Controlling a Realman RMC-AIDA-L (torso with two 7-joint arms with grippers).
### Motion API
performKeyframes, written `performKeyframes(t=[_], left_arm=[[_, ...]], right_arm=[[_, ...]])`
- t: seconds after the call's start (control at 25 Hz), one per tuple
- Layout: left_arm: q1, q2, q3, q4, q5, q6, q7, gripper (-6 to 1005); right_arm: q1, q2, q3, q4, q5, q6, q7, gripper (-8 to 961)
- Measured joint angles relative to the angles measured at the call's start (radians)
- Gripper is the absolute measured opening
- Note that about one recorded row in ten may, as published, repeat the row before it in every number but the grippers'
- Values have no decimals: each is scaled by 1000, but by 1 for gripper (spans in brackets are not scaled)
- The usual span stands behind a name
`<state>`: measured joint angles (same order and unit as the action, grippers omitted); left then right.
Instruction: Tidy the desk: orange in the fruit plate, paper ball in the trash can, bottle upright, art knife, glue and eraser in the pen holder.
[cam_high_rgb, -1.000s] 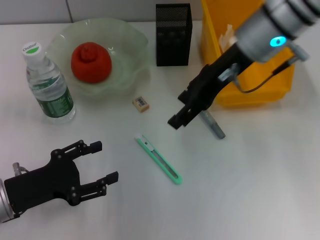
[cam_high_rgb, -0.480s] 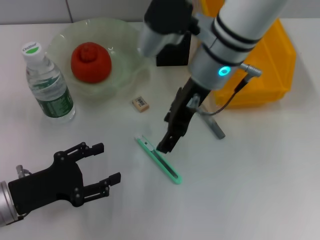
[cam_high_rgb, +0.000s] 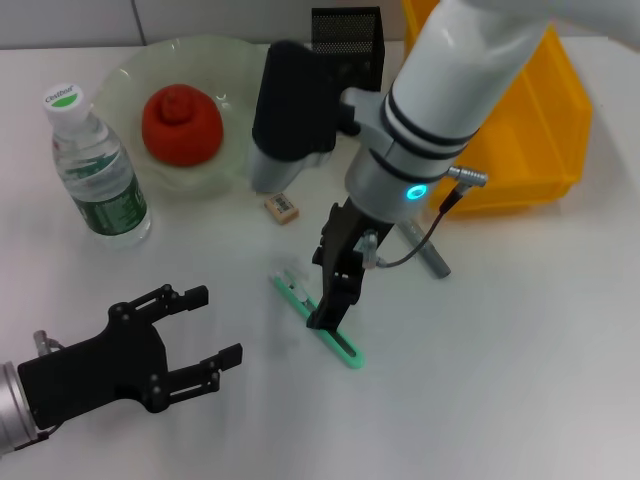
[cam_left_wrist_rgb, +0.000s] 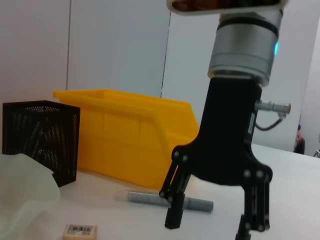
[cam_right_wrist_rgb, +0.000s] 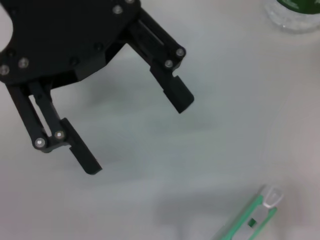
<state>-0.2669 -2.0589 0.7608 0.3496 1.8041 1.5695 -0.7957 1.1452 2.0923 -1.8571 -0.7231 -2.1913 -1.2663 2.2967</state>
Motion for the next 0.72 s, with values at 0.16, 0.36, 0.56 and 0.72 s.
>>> performKeyframes(t=[0.16,0.36,0.56,0.72], left_arm=[[0,-1,0,0,-1,0,-3,805],[0,-1,0,0,-4,0,-5,805],[0,-1,0,-3,-4,1,-6,805],[-2,-1,0,-10,-4,1,-7,804]], right_arm=[[-9,0,-35,-15,14,25,3,833],[-12,0,-76,-20,41,50,7,831],[-18,0,-111,-19,45,83,25,829],[-25,0,-136,-19,45,100,28,828]])
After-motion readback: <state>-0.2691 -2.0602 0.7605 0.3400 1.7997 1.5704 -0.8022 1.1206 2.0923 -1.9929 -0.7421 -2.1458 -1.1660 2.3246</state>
